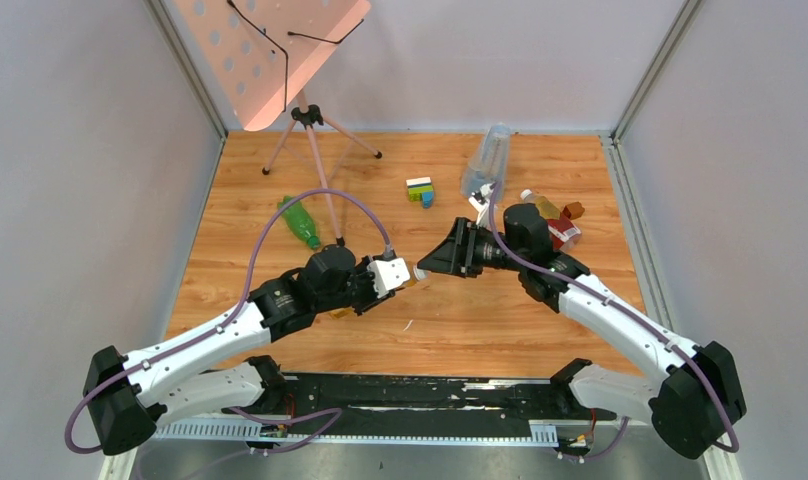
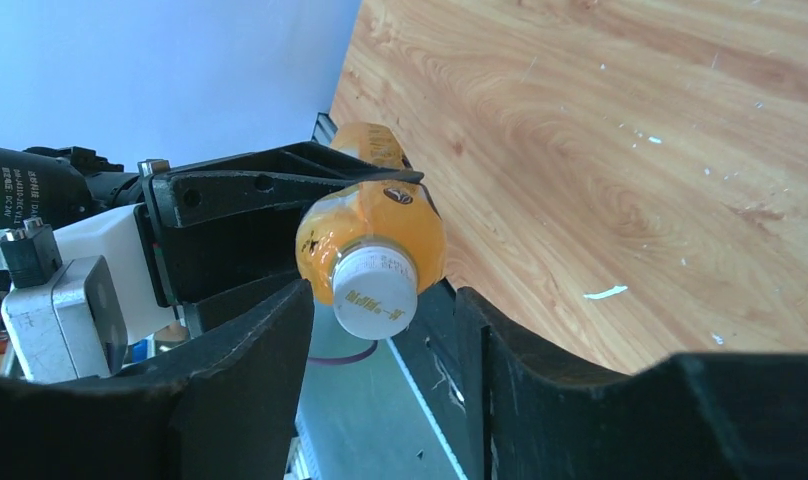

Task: Unscrew the bottle caps
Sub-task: Unscrew the bottle cap from the plastic bottle.

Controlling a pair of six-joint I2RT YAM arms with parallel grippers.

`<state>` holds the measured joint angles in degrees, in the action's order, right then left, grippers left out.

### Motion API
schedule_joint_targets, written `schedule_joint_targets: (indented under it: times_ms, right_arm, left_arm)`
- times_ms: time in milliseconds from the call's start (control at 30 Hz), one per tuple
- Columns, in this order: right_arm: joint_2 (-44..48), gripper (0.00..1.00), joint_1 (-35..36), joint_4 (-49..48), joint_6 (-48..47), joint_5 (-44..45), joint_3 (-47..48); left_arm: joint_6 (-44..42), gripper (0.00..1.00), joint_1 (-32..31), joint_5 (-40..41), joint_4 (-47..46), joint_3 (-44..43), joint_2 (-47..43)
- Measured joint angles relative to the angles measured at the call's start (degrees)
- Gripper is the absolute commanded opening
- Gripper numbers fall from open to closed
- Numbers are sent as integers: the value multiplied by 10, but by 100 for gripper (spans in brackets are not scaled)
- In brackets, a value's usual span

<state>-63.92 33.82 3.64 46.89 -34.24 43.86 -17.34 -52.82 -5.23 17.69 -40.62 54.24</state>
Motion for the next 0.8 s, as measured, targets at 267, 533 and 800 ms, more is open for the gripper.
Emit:
schedule_joint_targets:
  times_ms: [267, 533, 800]
  right_arm:
    - [-19, 40, 0, -12, 13, -35, 0]
    - [-37, 7, -2, -32, -1, -68, 0]
    - [-10, 0, -2, -55, -97, -87, -16]
  left_arm:
    - [-2, 0, -1, 5, 0, 1, -1]
    - [-4, 0, -1, 4, -2, 2, -1]
    - [-2, 0, -1, -14, -13, 9, -9]
